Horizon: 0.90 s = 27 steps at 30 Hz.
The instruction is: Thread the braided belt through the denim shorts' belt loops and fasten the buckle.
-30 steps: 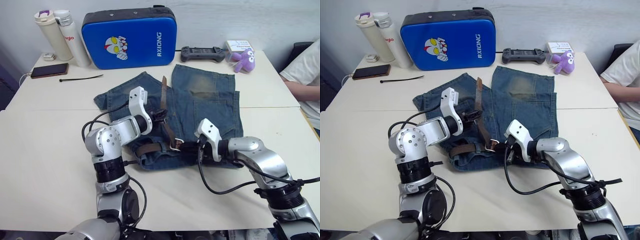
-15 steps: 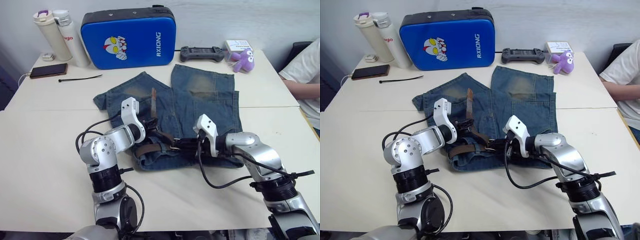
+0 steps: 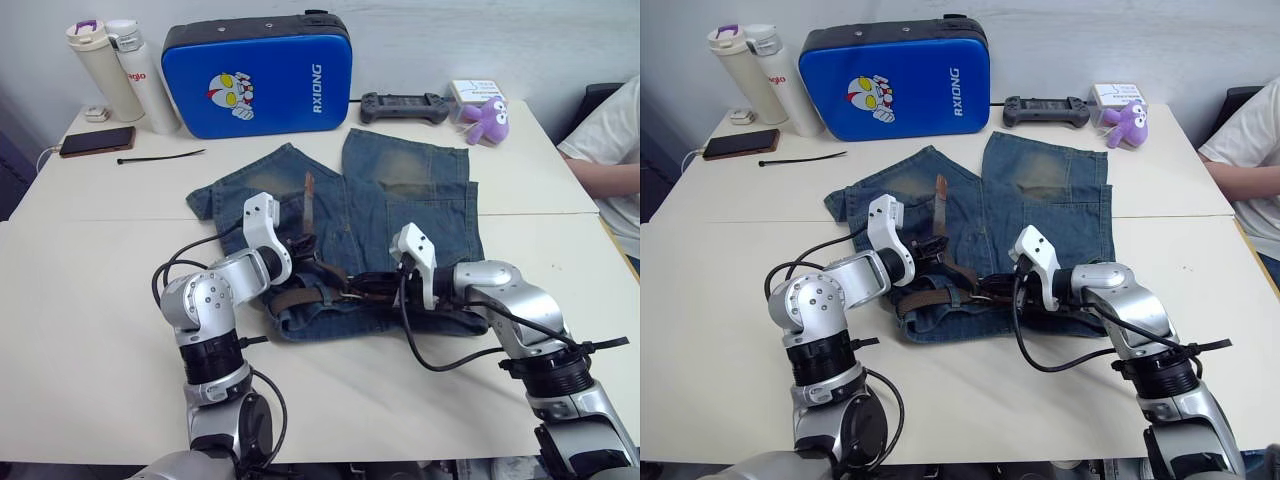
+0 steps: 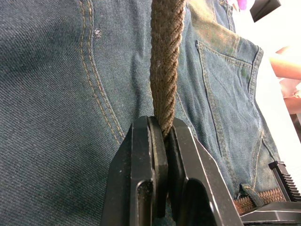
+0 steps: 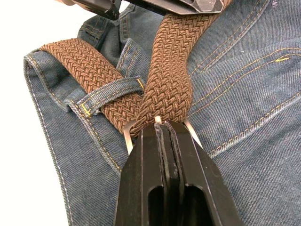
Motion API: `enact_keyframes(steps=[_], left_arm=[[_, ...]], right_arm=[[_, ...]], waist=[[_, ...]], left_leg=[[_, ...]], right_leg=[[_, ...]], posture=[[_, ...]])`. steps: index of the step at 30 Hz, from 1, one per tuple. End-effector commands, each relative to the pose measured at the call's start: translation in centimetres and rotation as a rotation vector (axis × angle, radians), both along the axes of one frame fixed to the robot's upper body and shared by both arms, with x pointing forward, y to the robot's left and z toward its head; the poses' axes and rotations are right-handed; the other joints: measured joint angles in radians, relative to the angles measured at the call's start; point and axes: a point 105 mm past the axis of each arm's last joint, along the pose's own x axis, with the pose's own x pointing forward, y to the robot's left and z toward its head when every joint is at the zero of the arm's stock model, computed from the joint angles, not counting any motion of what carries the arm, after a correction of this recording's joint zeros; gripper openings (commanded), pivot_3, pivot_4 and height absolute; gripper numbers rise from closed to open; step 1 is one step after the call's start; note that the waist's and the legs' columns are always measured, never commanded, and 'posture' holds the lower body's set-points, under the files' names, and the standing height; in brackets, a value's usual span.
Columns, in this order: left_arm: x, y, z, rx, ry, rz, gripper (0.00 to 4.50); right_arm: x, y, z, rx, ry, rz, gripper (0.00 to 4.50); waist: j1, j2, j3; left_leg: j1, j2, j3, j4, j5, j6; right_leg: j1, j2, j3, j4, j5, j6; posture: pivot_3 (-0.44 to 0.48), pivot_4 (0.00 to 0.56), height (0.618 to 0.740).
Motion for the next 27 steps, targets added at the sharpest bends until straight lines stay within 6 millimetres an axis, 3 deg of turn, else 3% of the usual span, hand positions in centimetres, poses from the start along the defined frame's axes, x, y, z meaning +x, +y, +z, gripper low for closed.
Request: enact_keyframes(steps=[1, 11, 17, 27], left_arm=[[0.2, -0.2, 1.0, 0.026, -0.06, -0.006, 0.0], [0.4, 0.3, 1.2, 0.063, -0.079, -0.011, 0.0], [0.4, 0.0, 1.4, 0.059, -0.091, -0.023, 0.0], [-0.5, -1.2, 1.6, 0.025, -0.111, -0.049, 0.0]], right_arm=[[0.0, 0.9, 0.4, 0.035, 0.006, 0.033, 0.04], [0.3, 1.2, -2.6, -0.033, 0.07, 0.041, 0.04], [0.8, 0.7, -4.6, -0.088, 0.215, 0.022, 0.04], [1.3, 1.5, -6.6, -0.298, 0.335, 0.032, 0.04]], waist=[[-0.001, 0.0, 0.0], [-0.002, 0.0, 0.0], [-0.006, 0.0, 0.0], [-0.029, -0.004, -0.003]], left_leg=[[0.0, 0.0, 0.0, 0.0, 0.0, 0.0], [0.0, 0.0, 0.0, 0.0, 0.0, 0.0], [0.003, 0.0, 0.001, 0.0, 0.0, 0.0], [0.03, 0.001, 0.001, -0.016, -0.002, -0.003]], right_leg=[[0.0, 0.0, 0.0, 0.0, 0.0, 0.0], [0.0, 0.0, 0.0, 0.0, 0.0, 0.0], [0.001, 0.0, 0.0, 0.001, 0.0, 0.0], [0.026, 0.001, 0.001, -0.01, 0.0, 0.0]], posture=[[0.0, 0.15, 0.74], [0.0, 0.15, 0.74], [0.0, 0.15, 0.74], [0.0, 0.15, 0.74]])
